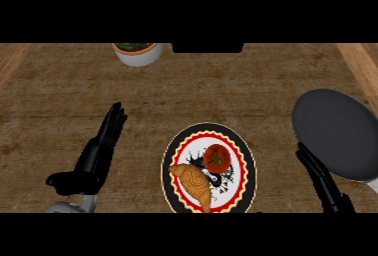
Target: Pick the tomato from the plate and place it in the pan
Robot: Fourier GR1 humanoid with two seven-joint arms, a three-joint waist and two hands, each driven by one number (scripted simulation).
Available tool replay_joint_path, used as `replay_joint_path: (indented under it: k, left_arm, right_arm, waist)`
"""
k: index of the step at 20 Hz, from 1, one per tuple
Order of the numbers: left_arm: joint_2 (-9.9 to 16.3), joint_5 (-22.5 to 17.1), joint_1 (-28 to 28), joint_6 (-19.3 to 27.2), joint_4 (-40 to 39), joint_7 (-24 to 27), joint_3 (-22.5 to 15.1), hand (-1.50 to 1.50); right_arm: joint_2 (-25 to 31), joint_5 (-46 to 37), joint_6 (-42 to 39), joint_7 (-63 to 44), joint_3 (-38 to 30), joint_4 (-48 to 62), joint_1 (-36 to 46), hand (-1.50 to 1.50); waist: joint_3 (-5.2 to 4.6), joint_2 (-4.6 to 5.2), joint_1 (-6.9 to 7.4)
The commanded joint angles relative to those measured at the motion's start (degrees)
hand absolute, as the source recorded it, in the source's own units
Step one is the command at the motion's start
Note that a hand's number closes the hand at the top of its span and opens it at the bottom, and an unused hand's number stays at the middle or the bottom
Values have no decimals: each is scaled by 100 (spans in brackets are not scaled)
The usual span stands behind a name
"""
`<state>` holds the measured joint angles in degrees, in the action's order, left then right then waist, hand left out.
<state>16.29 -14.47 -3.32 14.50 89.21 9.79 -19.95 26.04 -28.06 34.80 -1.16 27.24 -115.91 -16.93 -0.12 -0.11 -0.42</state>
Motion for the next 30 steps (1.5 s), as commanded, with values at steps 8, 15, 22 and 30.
replay_joint_path:
  k: [8,15,22,30]
  left_arm:
    - [-145,235,-81,62,93,-132,-134,0]
    - [-25,4,-81,-309,60,-145,162,0]
    - [-492,575,-83,-140,-83,-150,208,0]
    - [-401,436,30,-728,104,-313,641,0]
  right_arm:
    - [-164,-2091,-2481,-3492,915,79,1282,-150]
    - [-1168,-2642,-3485,-4391,1289,1636,2556,-150]
    - [-1809,-2894,-3827,-4490,1228,1873,2384,-150]
    - [-2202,-3174,-3229,-3943,848,2874,2325,-150]
  waist:
    - [-13,14,177]
    - [7,19,135]
    - [12,8,40]
    - [13,11,54]
